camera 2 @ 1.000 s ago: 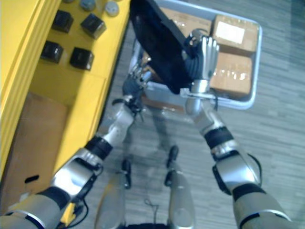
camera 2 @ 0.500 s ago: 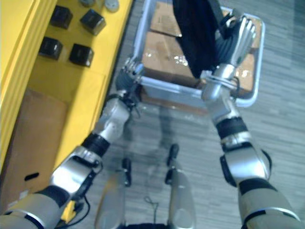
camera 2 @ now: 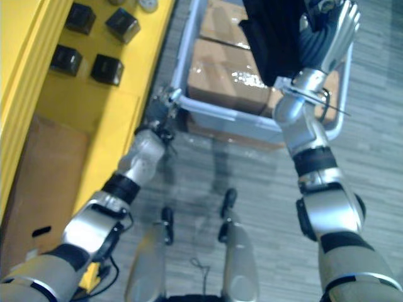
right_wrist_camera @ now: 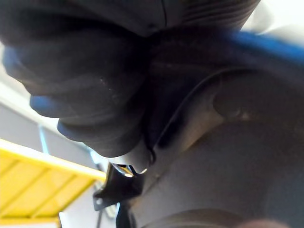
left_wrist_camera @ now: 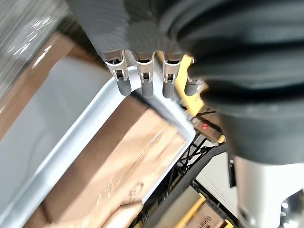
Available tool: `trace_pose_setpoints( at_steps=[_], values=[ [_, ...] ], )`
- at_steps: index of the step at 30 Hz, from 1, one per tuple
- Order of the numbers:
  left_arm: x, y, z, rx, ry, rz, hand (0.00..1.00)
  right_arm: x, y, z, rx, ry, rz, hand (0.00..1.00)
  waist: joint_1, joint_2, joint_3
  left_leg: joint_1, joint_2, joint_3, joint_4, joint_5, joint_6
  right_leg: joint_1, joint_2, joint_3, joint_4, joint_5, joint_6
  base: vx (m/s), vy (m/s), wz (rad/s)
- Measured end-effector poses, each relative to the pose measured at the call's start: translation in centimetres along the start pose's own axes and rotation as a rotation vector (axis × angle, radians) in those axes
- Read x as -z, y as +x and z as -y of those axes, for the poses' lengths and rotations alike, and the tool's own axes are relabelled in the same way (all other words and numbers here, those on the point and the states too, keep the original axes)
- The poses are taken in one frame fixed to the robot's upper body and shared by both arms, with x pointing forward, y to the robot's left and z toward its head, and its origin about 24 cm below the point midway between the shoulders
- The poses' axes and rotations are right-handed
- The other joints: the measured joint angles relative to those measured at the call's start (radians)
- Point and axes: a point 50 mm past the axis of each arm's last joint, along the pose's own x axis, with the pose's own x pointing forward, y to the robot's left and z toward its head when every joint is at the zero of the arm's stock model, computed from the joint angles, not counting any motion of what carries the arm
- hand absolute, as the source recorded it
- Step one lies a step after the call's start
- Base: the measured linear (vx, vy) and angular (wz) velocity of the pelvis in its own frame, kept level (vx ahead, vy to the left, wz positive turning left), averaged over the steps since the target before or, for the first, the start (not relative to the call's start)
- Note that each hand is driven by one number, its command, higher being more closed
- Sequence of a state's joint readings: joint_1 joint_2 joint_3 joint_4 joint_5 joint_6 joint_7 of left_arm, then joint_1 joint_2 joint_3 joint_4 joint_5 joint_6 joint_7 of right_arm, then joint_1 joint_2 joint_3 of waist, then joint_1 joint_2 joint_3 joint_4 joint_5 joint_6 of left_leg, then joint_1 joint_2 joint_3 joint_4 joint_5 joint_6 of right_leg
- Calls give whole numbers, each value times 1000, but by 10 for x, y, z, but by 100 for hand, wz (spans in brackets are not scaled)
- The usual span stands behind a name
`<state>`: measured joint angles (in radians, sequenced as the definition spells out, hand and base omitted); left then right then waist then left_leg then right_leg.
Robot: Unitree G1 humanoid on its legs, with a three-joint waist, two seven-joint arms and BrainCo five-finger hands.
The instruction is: Walk over and take plastic housings, then place them on the shelf
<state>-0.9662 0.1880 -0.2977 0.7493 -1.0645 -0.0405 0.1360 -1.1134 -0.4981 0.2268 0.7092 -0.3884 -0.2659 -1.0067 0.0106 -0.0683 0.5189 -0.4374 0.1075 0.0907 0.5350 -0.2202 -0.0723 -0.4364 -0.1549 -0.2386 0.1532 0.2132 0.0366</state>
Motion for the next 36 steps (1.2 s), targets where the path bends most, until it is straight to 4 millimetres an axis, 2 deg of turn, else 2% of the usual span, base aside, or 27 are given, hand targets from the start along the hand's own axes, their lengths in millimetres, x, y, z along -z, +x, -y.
trace_pose_setpoints(
  at_steps=[5, 8, 9, 15, 19, 23, 27, 36],
  values=[
    [18, 0, 12, 84, -80, -77, 0, -5, -2, -4, -7, 26, 7, 100, -2, 0, 0, -1, 0, 4, 0, 0, 0, -3, 1, 4, -2, 1, 0, -5, 0, -1],
    [26, 0, 24, 120, -136, -99, 0, -18, -6, -10, -26, 68, 39, 100, -10, 0, 0, -2, 0, 11, -1, -1, 0, -8, 1, 12, -8, 4, 1, -2, 5, -8],
    [27, 1, 34, 158, -154, -106, 0, -25, -8, -14, -36, 90, 59, 100, -11, 0, 0, -8, 0, 19, -1, -1, 1, -19, 1, 19, -8, 6, 2, 5, 7, -11],
    [19, 4, 57, 235, -269, -57, 0, -37, -16, -25, -80, 123, 77, 100, -28, 1, 1, -23, 3, 28, 11, -7, 3, -36, 5, 32, -14, 16, 3, 11, 10, -7],
    [13, 5, 69, 283, -333, -8, 0, -43, -13, -27, -84, 138, 100, 100, -29, 2, 1, -39, 2, 28, 18, -11, 5, -51, 6, 39, -13, 19, 4, 3, 3, -2],
    [15, 3, 75, 320, -349, 7, 0, -50, -15, -31, -96, 171, 113, 100, -29, 3, 2, -41, 1, 29, 25, -11, 5, -53, 5, 43, -13, 22, 5, -1, 2, -1],
    [18, 2, 83, 349, -442, 33, 0, -57, -23, -37, -130, 201, 129, 100, -30, 3, 2, -41, -1, 29, 31, -12, 7, -52, 3, 46, -12, 26, 6, 0, 0, 0],
    [25, -1, 93, 358, -480, 44, 0, -72, -36, -49, -186, 272, 136, 100, -41, 3, 2, -38, -7, 32, 32, -13, 9, -43, -1, 51, -27, 34, 8, -22, 3, 0]
  ],
)
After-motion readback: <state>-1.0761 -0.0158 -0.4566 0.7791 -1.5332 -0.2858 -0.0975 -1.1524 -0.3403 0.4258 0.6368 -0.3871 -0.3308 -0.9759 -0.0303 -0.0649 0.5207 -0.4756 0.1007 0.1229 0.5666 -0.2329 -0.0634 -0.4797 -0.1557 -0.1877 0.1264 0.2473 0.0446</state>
